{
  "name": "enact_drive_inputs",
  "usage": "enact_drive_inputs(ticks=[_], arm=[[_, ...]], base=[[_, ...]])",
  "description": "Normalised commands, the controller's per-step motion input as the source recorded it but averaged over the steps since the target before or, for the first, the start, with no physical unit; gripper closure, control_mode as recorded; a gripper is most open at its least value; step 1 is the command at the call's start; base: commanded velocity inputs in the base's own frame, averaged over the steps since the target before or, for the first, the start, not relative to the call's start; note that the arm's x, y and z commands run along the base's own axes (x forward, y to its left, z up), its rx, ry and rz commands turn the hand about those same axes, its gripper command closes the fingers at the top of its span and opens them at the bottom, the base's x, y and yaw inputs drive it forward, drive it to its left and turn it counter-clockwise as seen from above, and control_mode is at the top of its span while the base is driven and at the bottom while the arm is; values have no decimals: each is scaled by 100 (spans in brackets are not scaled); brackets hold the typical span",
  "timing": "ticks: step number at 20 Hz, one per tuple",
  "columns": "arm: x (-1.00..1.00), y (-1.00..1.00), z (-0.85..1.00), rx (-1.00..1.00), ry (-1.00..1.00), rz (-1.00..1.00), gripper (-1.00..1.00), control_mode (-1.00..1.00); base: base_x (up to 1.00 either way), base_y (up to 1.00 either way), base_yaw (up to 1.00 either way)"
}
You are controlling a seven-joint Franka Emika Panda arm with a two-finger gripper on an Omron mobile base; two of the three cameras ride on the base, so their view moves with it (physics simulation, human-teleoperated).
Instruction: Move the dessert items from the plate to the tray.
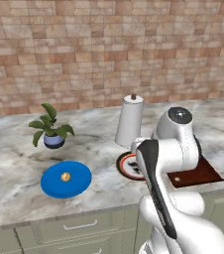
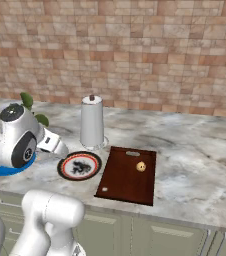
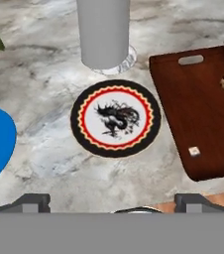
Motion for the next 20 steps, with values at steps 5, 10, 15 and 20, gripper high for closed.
enact_drive_inputs(ticks=[5,10,15,20], arm=[[2,100,5,-1,2,14,-100,-100],[10,100,12,-3,5,9,-100,-100],[45,100,0,-3,13,14,-100,-100],[53,100,-18,-1,4,5,-100,-100]], base=[[0,0,0],[0,0,0],[0,0,0],[0,0,0]])
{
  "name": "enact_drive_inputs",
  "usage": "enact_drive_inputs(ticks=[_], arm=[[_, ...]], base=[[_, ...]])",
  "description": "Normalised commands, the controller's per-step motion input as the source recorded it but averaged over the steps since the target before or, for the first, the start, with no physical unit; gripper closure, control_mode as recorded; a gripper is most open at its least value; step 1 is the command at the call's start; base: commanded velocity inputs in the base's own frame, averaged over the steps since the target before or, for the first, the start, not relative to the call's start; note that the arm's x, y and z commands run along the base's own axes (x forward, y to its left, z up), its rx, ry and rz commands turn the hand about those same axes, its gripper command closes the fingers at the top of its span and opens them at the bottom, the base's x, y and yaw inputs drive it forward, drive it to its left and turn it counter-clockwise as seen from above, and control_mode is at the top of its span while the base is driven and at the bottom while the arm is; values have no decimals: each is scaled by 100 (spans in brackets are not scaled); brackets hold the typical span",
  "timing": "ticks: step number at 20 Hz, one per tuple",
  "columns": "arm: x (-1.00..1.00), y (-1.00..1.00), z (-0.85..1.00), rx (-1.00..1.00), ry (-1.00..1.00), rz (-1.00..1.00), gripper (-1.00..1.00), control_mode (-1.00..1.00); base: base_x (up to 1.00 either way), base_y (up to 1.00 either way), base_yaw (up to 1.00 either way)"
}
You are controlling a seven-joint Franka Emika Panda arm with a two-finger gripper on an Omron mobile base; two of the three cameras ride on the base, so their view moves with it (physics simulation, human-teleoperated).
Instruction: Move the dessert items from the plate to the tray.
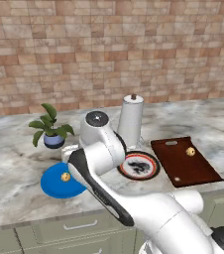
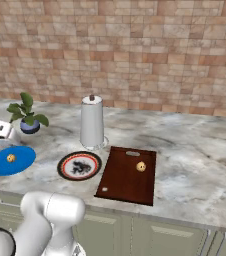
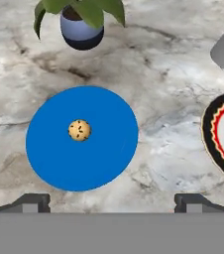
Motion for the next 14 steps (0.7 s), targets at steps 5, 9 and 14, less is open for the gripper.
enact_drive_inputs(ticks=[5,9,14], arm=[[46,90,-45,-10,12,0,-100,-100],[24,19,-31,-4,6,0,-100,-100],[44,0,-32,-1,7,-4,-100,-100]], base=[[0,0,0],[0,0,0],[0,0,0]])
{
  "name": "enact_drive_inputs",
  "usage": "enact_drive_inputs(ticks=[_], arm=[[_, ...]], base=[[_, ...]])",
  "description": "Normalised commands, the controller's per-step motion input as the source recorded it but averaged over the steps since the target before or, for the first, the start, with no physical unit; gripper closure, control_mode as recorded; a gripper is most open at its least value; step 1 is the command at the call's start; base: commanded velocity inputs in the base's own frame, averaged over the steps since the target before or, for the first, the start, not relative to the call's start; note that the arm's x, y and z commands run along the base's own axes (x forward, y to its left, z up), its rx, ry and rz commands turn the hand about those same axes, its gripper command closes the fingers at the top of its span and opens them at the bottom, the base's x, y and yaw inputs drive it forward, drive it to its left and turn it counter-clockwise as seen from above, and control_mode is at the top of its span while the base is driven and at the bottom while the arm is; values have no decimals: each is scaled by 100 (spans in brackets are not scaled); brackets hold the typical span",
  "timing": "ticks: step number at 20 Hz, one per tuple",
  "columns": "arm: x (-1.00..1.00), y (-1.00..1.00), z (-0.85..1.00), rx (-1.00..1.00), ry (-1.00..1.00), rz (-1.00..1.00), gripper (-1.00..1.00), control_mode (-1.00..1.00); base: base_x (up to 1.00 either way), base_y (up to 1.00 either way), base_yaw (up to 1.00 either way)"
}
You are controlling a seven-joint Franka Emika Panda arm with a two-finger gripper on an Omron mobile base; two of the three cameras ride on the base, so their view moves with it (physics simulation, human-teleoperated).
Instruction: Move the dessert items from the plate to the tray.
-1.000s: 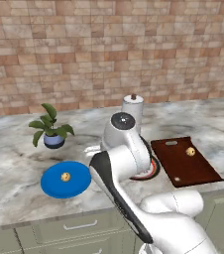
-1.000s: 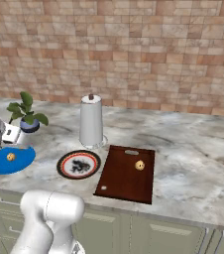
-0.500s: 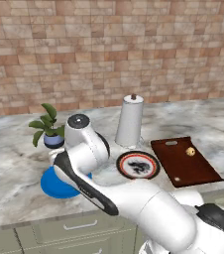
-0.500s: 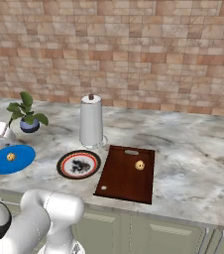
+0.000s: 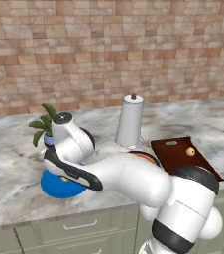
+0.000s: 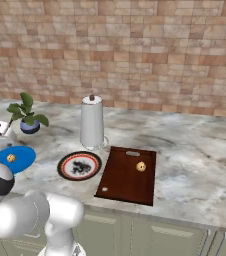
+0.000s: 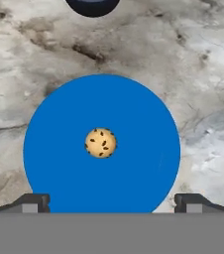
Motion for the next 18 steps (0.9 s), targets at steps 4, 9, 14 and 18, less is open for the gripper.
enact_drive_inputs(ticks=[4,9,14,18], arm=[[36,11,-41,0,6,-2,-100,-100],[20,25,-53,0,7,-2,-100,-100],[19,17,-33,0,2,0,-100,-100],[2,0,-32,0,3,0,-100,-100]], base=[[0,0,0],[0,0,0],[0,0,0],[0,0,0]])
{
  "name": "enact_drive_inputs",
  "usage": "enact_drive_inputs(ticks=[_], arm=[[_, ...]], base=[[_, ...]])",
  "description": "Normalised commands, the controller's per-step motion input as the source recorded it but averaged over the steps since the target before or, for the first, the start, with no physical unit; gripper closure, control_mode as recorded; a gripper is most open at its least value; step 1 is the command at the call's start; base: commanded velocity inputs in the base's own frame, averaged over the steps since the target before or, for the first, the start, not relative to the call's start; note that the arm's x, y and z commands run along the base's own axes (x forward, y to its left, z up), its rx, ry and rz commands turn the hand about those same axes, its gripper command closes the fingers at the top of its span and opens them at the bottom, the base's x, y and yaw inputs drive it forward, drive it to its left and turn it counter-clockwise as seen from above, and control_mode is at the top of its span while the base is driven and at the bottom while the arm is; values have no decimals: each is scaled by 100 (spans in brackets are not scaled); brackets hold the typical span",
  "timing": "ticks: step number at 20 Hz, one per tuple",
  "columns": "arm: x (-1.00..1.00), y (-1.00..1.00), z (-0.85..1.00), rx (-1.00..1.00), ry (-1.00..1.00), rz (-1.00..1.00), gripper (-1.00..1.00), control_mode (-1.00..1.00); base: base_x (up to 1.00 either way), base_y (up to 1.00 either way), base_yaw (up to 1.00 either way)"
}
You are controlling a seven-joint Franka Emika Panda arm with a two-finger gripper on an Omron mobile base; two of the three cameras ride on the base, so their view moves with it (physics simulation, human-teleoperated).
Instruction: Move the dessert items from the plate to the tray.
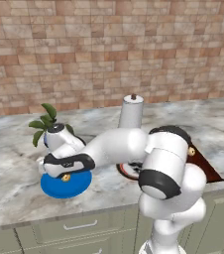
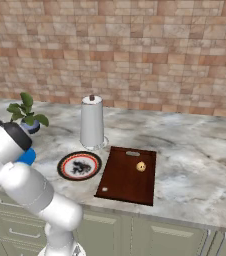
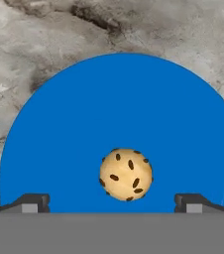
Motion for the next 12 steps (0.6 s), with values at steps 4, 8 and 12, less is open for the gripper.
enact_drive_inputs(ticks=[4,8,12], arm=[[1,0,-34,0,3,0,-100,-100],[0,-9,-32,0,0,0,-100,-100],[1,-6,-24,0,0,0,-100,-100]], base=[[0,0,0],[0,0,0],[0,0,0]])
